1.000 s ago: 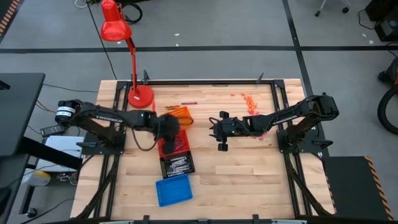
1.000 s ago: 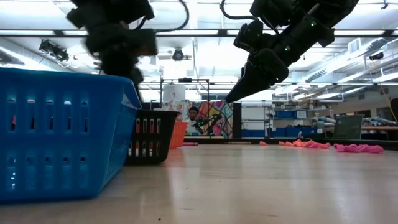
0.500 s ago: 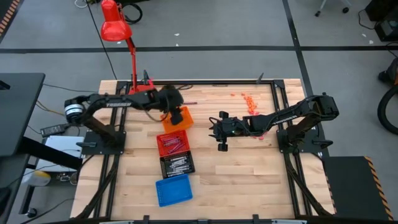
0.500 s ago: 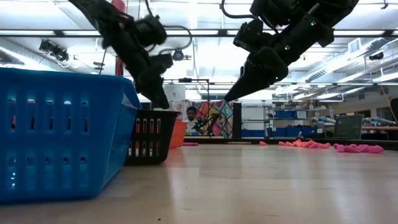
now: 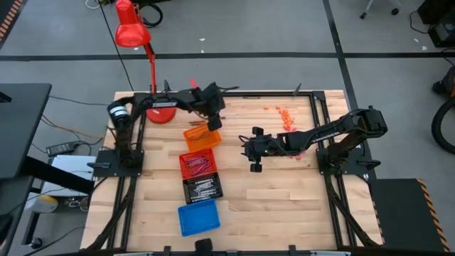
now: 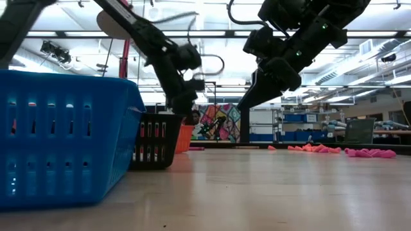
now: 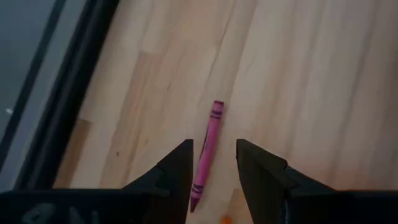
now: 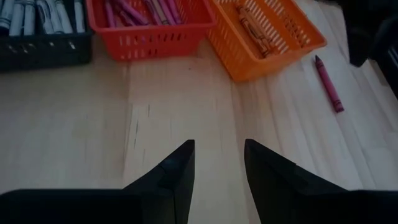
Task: Sort crayons
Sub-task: Put the red crayon into the red basket, then put the orange crayon into the orange basket
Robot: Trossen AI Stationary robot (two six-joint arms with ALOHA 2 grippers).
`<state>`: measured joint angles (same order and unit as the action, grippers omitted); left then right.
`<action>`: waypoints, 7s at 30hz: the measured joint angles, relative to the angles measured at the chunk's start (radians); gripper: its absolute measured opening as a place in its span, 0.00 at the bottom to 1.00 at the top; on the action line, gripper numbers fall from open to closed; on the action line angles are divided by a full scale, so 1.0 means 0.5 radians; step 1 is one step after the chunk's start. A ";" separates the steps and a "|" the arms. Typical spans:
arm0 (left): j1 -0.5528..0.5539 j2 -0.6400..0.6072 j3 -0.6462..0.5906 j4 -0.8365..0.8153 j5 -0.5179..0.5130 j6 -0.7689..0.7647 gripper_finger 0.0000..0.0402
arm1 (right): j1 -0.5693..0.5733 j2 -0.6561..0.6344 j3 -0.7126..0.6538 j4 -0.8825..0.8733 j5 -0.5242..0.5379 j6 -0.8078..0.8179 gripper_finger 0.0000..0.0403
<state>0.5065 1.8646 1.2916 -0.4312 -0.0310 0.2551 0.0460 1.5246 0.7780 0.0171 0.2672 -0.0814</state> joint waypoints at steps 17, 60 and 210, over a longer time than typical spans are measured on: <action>0.106 0.504 0.465 -0.302 0.229 0.106 0.33 | 0.000 0.000 0.000 -0.006 0.002 -0.036 0.36; -0.013 0.447 0.840 -0.743 0.226 0.144 0.08 | 0.000 0.000 0.000 -0.168 0.080 -0.031 0.36; 0.314 -0.337 -0.631 -0.143 0.147 0.463 0.02 | 0.037 -0.302 0.000 -0.827 0.505 0.261 0.36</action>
<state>0.6636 1.6962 0.9759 -0.5027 0.0425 0.4866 0.0643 1.3735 0.7780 -0.3965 0.5198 0.0490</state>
